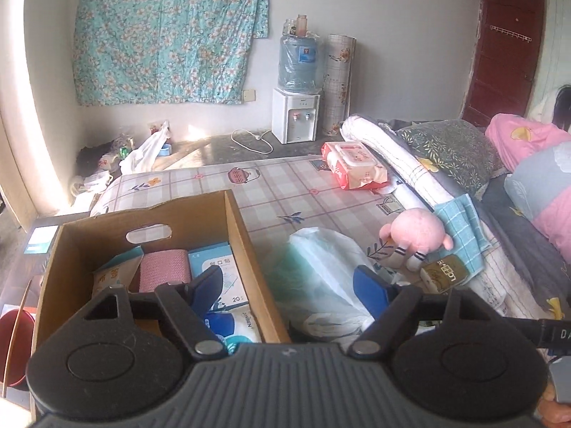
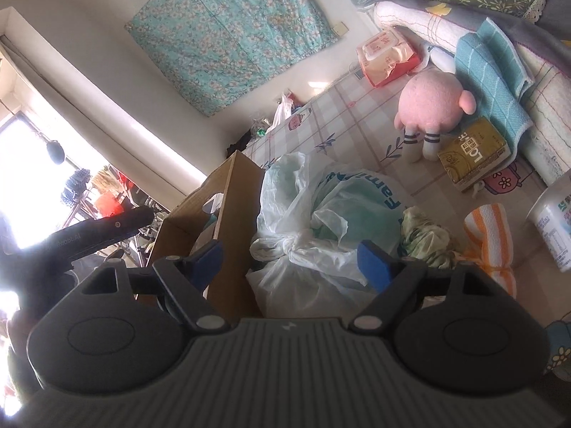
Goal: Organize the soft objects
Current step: 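Open the left tool and lift it away from the diaper pack, then reach the left tool to the pink plush toy and grasp it, then carry the pink plush toy with the left tool and lower it into the box, then open the left tool and lift it out of the box, then reach the right tool to the blue towel on the bed and close on it, then lift the blue towel with the right tool and carry it toward the box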
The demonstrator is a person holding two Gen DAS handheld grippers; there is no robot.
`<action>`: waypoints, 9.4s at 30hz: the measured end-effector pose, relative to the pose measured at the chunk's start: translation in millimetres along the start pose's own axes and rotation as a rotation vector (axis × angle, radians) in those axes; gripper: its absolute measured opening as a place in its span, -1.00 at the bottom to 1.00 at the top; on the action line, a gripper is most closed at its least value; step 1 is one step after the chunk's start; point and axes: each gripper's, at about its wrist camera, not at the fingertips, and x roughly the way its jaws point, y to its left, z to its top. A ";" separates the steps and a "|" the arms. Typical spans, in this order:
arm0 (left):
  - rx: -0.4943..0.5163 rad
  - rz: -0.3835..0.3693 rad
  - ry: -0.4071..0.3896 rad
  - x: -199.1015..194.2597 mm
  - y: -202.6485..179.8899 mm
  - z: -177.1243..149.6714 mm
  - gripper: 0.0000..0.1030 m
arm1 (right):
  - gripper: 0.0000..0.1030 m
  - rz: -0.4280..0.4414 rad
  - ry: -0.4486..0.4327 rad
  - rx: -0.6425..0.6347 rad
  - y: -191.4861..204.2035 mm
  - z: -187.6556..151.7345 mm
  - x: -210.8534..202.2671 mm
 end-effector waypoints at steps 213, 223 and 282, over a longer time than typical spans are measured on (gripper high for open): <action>-0.201 -0.359 0.476 256.4 -129.0 50.9 0.32 | 0.27 -0.710 -0.116 -0.400 -102.7 118.4 63.1; -0.291 -0.381 0.536 311.6 -140.7 46.0 0.37 | -0.09 -0.649 -0.080 -0.407 -120.8 118.4 79.0; -0.302 -0.336 0.537 347.1 -132.6 40.8 0.19 | -0.12 -0.367 0.131 -0.454 -91.8 120.2 119.4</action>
